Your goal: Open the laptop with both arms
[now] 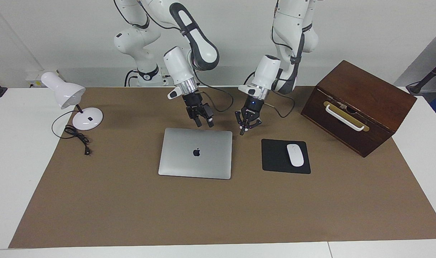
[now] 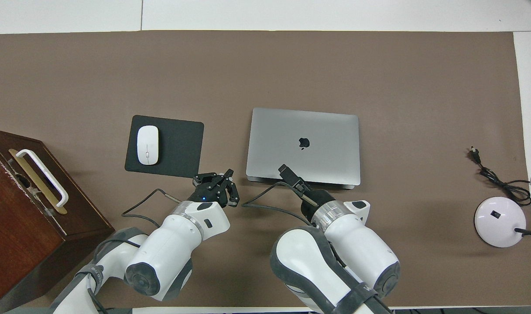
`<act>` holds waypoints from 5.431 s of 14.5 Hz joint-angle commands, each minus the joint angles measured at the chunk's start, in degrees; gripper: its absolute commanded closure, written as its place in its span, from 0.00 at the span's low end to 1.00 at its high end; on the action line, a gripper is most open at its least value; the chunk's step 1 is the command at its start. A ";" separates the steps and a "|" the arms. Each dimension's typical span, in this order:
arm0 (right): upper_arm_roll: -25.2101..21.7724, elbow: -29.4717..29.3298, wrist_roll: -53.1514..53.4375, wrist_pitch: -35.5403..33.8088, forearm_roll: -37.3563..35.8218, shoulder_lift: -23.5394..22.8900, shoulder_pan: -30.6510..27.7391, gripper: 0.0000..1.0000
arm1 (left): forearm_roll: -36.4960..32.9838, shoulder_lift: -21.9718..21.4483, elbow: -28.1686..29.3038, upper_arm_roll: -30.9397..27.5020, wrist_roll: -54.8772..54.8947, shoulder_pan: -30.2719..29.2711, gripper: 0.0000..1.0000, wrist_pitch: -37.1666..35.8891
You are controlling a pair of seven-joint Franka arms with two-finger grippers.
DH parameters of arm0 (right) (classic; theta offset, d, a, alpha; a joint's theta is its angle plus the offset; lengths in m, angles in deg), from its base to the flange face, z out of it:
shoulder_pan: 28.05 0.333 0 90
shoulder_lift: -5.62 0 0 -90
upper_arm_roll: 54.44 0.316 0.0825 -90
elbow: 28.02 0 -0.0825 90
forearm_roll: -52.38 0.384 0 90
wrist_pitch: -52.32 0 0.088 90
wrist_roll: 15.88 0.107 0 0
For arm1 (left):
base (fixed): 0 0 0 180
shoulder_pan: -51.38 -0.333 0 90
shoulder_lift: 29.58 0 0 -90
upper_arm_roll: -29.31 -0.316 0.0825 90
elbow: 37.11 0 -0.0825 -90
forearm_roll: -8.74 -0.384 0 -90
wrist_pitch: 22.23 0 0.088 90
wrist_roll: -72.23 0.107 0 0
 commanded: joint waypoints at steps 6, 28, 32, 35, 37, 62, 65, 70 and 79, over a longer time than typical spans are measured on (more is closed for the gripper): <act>0.84 0.18 -1.70 0.79 3.59 0.59 -0.33 0.00 | 2.43 -1.28 3.77 -0.63 1.01 3.89 1.00 1.37; 0.75 0.18 -2.14 -7.21 3.33 -0.37 -2.09 0.00 | 18.96 8.03 -6.60 -0.81 0.83 11.63 1.00 1.37; 0.66 0.18 -2.14 -9.58 2.80 -0.46 -2.87 0.00 | 18.96 9.70 -8.53 -0.81 0.83 11.46 1.00 1.37; 0.57 0.27 -2.14 -10.46 2.71 -0.46 -3.14 0.00 | 18.96 11.37 -9.50 -0.81 0.83 11.28 1.00 1.37; 0.57 0.36 -2.14 -10.37 2.71 -0.46 -3.14 0.00 | 18.88 11.55 -9.77 -0.81 0.83 11.10 1.00 1.37; 0.48 0.18 -8.56 -10.63 -1.59 -1.34 -7.36 0.00 | 18.52 13.66 -10.56 -0.98 1.53 10.75 1.00 1.46; 0.48 0.10 -8.56 -13.52 -5.63 -1.34 -9.90 0.00 | 18.52 13.84 -10.56 -0.98 1.62 10.84 1.00 1.37; 0.48 -0.17 -8.38 -14.77 -7.40 -1.34 -10.61 0.00 | 18.61 14.45 -10.65 -0.99 1.62 10.93 1.00 1.46; 0.75 -3.59 -0.47 -13.89 -7.40 -2.13 -7.63 0.00 | 18.61 14.45 -10.56 -1.07 1.62 10.84 1.00 1.46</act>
